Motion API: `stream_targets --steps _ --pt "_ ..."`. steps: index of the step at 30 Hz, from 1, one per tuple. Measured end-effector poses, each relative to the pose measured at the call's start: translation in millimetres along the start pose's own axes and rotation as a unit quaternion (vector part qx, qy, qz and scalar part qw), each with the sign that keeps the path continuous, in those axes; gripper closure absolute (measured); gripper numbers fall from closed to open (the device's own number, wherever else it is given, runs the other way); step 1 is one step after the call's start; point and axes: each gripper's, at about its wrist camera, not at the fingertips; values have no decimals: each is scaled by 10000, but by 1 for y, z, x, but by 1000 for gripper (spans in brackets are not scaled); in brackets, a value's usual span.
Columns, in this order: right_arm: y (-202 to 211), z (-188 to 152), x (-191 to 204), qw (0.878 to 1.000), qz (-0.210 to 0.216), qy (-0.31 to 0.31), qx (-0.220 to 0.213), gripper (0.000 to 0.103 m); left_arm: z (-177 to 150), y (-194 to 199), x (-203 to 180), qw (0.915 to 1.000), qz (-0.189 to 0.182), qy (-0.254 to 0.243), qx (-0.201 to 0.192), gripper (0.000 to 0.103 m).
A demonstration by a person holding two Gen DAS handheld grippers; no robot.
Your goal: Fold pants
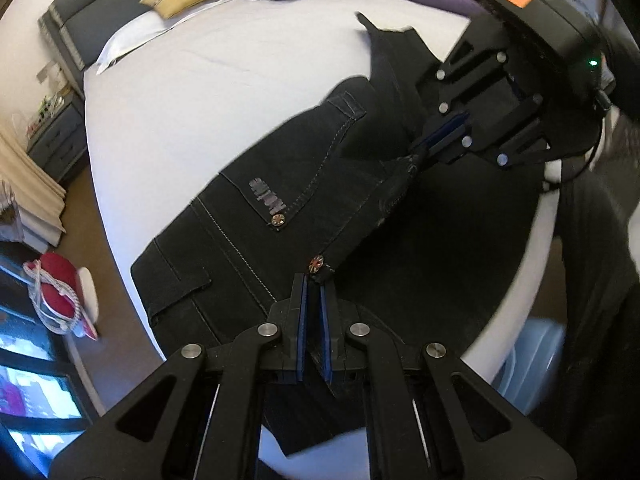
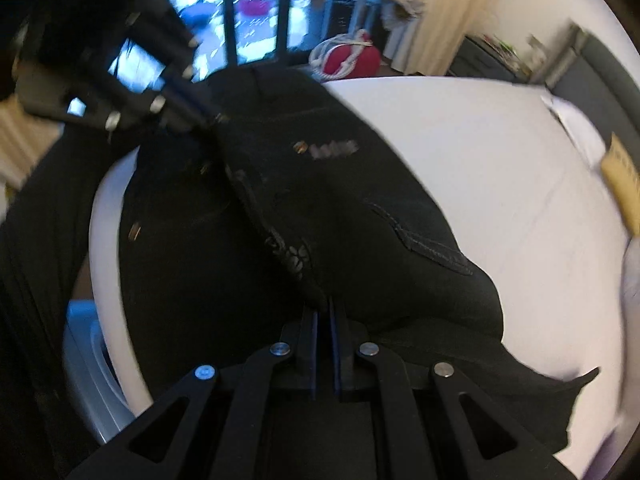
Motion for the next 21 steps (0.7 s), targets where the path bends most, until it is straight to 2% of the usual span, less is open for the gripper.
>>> stream_targets --steps 4,7,10,13,21 --pt "-8 -11 41 9964 -498 587 354 97 -18 5 -23 9999 -23 -147 66 98" --pt "-23 -21 69 9857 -995 1128 759 97 -37 5 -41 9994 -28 -295 169 101" --pt "-31 -28 88 9828 -1082 1240 841 97 -57 10 -59 9993 -62 -268 252 101" --pt "-36 -16 89 9842 -1094 1157 779 97 -71 10 -62 9994 -36 -180 286 101" --pt "-30 -22 91 9819 -1317 1135 746 97 -74 38 -37 9983 -110 534 -223 101"
Point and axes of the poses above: each gripper's, at about its wrist camera, not at the fingertips, and y roughly against the way its jaws point, x to its left, z to its top, and after that the axes turned 14 degrees about z, right-handed
